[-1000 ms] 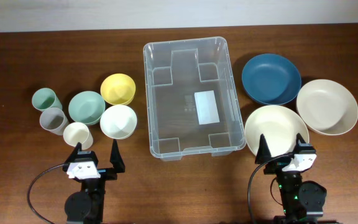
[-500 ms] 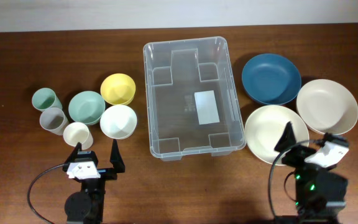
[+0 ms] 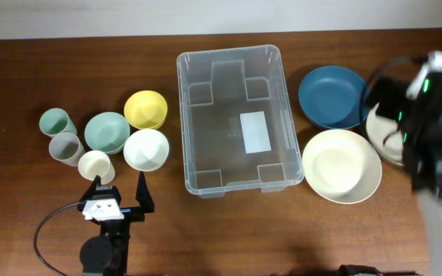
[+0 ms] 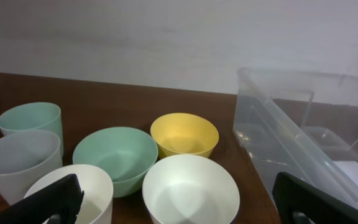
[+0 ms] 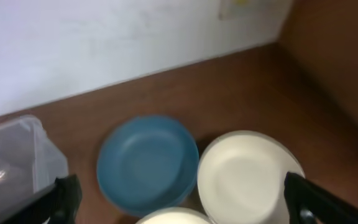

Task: Pack container
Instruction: 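Move the right gripper up to the dark teal plate's rim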

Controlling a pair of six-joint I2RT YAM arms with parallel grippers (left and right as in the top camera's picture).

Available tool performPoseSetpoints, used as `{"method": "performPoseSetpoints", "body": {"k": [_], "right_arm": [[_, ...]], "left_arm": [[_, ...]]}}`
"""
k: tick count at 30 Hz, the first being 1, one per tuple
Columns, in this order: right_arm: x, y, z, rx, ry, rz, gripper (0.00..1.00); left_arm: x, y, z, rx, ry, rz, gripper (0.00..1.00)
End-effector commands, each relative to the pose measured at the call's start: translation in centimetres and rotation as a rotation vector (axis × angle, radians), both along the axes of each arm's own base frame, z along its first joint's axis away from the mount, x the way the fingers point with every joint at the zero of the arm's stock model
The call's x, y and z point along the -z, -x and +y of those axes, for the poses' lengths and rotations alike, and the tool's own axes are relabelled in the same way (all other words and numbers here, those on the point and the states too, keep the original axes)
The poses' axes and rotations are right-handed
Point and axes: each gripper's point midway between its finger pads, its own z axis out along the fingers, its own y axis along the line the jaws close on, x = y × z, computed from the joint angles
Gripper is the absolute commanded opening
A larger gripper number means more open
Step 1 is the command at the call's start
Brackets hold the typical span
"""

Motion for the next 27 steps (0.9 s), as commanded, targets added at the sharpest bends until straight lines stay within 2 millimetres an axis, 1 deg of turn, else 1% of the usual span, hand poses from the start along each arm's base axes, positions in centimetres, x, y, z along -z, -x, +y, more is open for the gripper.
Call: {"method": "performPoseSetpoints", "body": {"k": [1, 4, 7, 9, 11, 13, 15, 18, 23, 25, 27], "right_arm": [[-1.0, -3.8, 0.2, -0.166, 0.063, 0.064, 0.99], [-0.6, -5.7, -0.9, -0.161, 0.042, 0.093, 0.99], [-0.1, -6.8, -2.3, -0.136, 0.041, 0.095, 0.99], [0.1, -6.9, -2.7, -0.132, 0.047, 0.097, 0.99], [0.6, -7.0, -3.0, -0.172, 0.089, 0.122, 0.99], [1.5, -7.0, -3.5, -0.206, 0.113, 0.158, 0.99], [2.6, -7.1, -3.8, -0.24, 0.101, 0.183, 0.99], [4.6, -7.7, -3.7, -0.32, 0.049, 0.209, 0.99], [9.9, -8.8, -4.5, -0.36, -0.018, 0.317, 0.99], [12.1, -9.3, -4.6, -0.388, -0.025, 0.362, 0.99], [13.8, -9.7, -4.5, -0.399, -0.035, 0.394, 0.99]], "left_arm": [[0.2, 0.0, -0.1, 0.007, -0.016, 0.001, 1.0], [0.2, 0.0, -0.1, 0.007, -0.016, 0.001, 1.0], [0.2, 0.0, -0.1, 0.007, -0.016, 0.001, 1.0], [0.2, 0.0, -0.1, 0.007, -0.016, 0.001, 1.0], [0.2, 0.0, -0.1, 0.007, -0.016, 0.001, 1.0], [0.2, 0.0, -0.1, 0.007, -0.016, 0.001, 1.0], [0.2, 0.0, -0.1, 0.007, -0.016, 0.001, 1.0], [0.2, 0.0, -0.1, 0.007, -0.016, 0.001, 1.0], [0.2, 0.0, -0.1, 0.007, -0.016, 0.001, 1.0], [0.2, 0.0, -0.1, 0.007, -0.016, 0.001, 1.0], [0.2, 0.0, -0.1, 0.007, -0.016, 0.001, 1.0]]}}
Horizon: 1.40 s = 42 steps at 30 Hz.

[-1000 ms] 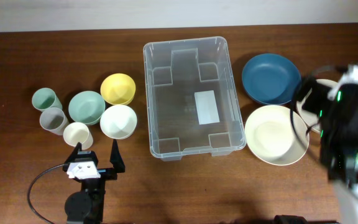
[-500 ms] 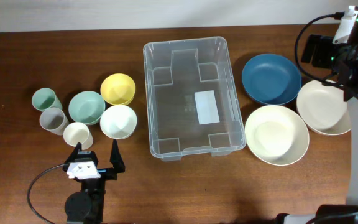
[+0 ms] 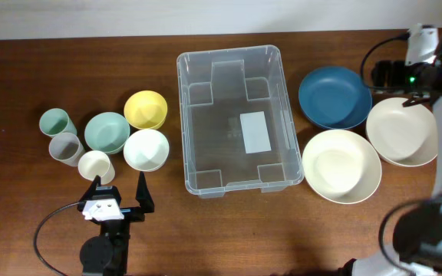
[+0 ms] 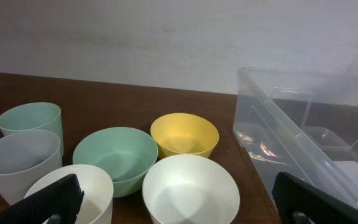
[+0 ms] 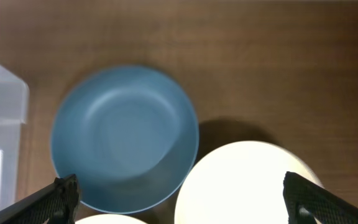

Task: Pack container
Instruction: 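Move the right gripper up to the dark teal plate's rim, then close the right gripper on the teal plate's rim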

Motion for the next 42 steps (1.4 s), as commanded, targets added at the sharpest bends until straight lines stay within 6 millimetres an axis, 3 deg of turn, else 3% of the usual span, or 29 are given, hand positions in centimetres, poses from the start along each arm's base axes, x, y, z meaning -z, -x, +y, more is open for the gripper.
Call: {"method": "performPoseSetpoints", "body": {"k": [1, 5, 10, 23, 42], "right_arm": [[2.6, -1.1, 0.4, -0.067, -0.023, 0.038, 0.99], [5.6, -1.8, 0.0, -0.071, -0.031, 0.086, 0.99], [7.8, -2.0, -0.1, -0.122, -0.014, 0.126, 0.98], [12.4, -3.7, 0.0, -0.194, -0.011, 0.147, 0.93], [18.2, -4.1, -0.2, -0.226, -0.028, 0.212, 0.88]], "left_arm": [[0.2, 0.0, -0.1, 0.007, -0.016, 0.001, 1.0], [0.2, 0.0, -0.1, 0.007, -0.016, 0.001, 1.0], [0.2, 0.0, -0.1, 0.007, -0.016, 0.001, 1.0], [0.2, 0.0, -0.1, 0.007, -0.016, 0.001, 1.0], [0.2, 0.0, -0.1, 0.007, -0.016, 0.001, 1.0]]}}
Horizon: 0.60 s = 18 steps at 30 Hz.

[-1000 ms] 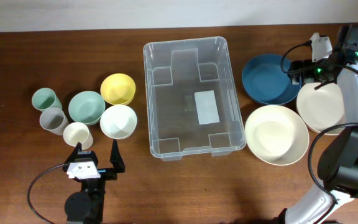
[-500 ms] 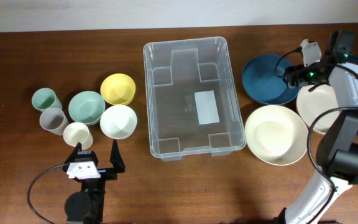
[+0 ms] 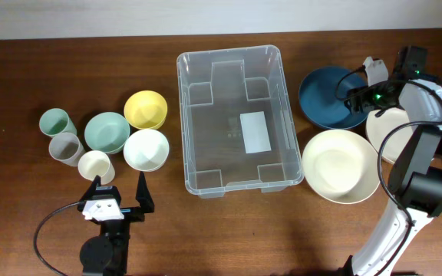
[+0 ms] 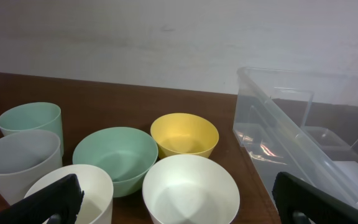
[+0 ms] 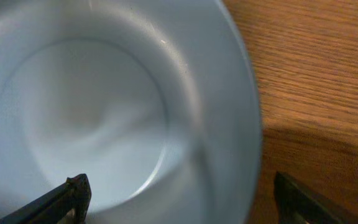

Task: Pack container
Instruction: 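Close the right gripper on the teal plate's rim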

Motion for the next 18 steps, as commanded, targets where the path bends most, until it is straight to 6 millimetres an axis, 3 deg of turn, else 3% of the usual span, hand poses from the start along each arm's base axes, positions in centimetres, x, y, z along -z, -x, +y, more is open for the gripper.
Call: {"method": "performPoseSetpoints", "body": {"k": [1, 9, 18], "right_arm": [[1.1, -0.5, 0.1, -0.019, -0.015, 0.001, 0.88], [0.8, -2.0, -0.5, -0.017, 0.011, -0.063, 0.8], [0.2, -3.1, -1.0, -0.015, 0.03, -0.114, 0.58]], "left_arm": [[0.2, 0.0, -0.1, 0.007, -0.016, 0.001, 1.0], [0.2, 0.0, -0.1, 0.007, -0.016, 0.001, 1.0], [0.2, 0.0, -0.1, 0.007, -0.016, 0.001, 1.0]]}}
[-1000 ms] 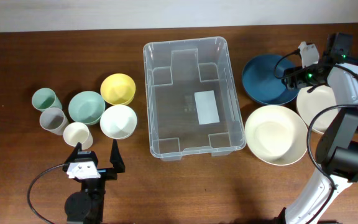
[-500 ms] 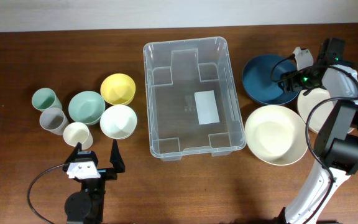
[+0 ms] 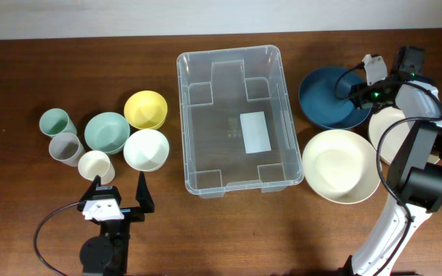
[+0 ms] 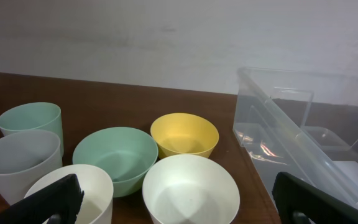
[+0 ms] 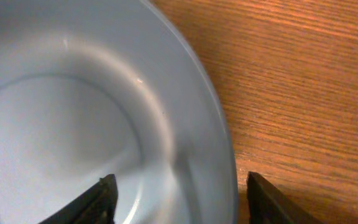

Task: Pack container
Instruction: 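Close the right gripper on the teal plate's rim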

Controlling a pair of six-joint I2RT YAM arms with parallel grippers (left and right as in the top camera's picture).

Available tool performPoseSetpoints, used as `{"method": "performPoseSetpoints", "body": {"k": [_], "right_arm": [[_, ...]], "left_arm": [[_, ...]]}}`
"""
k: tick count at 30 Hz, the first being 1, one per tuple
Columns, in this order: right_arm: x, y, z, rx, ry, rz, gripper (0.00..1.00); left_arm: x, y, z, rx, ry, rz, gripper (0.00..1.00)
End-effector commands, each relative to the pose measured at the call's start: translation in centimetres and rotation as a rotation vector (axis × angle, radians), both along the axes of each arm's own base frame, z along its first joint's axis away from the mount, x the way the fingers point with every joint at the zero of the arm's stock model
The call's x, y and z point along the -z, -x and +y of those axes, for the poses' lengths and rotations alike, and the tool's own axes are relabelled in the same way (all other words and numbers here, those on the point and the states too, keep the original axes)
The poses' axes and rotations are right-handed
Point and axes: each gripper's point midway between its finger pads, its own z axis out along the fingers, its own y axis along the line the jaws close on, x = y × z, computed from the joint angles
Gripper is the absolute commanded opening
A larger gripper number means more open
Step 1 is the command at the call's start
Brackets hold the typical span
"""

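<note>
The clear plastic container (image 3: 232, 123) stands mid-table, with nothing in it but a white label. A dark blue bowl (image 3: 330, 96) sits to its right. My right gripper (image 3: 358, 92) is at the bowl's right rim. In the right wrist view that rim (image 5: 219, 155) runs between the fingers, one inside the blue bowl (image 5: 73, 124) and one outside over the wood. The right gripper (image 5: 180, 200) is open but narrowed, and I see no contact. My left gripper (image 3: 118, 195) stands open near the front, just behind a white bowl (image 4: 191, 190).
Two cream plates (image 3: 341, 165) (image 3: 396, 132) lie right of the container. On the left are a yellow bowl (image 3: 145, 108), a green bowl (image 3: 106, 131), a white bowl (image 3: 145, 149) and three cups (image 3: 66, 146). The container wall (image 4: 303, 143) rises at the right of the left wrist view.
The right gripper's fingers stand closer together around the blue bowl's right rim, and the camera sits slightly nearer the rim. The left arm and all dishes are unchanged.
The right arm was first high at the far right of the table. Then its gripper looked straight down on the blue bowl and a cream plate. Then it was low over the bowl's right side, open wide, and now straddles the rim more narrowly. The left arm stayed still.
</note>
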Motion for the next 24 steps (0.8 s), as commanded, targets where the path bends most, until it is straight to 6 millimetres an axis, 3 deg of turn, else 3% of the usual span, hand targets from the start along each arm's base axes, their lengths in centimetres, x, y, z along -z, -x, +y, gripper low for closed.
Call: {"method": "performPoseSetpoints", "body": {"k": [1, 11, 16, 24], "right_arm": [[-0.4, -0.6, -0.4, -0.001, -0.002, -0.023, 0.57], [-0.2, -0.3, -2.3, 0.086, -0.03, -0.027, 0.48], [-0.4, -0.4, -3.1, 0.115, -0.036, -0.041, 0.27], [-0.6, -0.8, -3.0, 0.111, -0.034, -0.056, 0.27]], "left_arm": [[0.2, 0.0, -0.1, 0.007, -0.016, 0.001, 1.0], [0.2, 0.0, -0.1, 0.007, -0.016, 0.001, 1.0], [0.2, 0.0, -0.1, 0.007, -0.016, 0.001, 1.0], [0.2, 0.0, -0.1, 0.007, -0.016, 0.001, 1.0]]}}
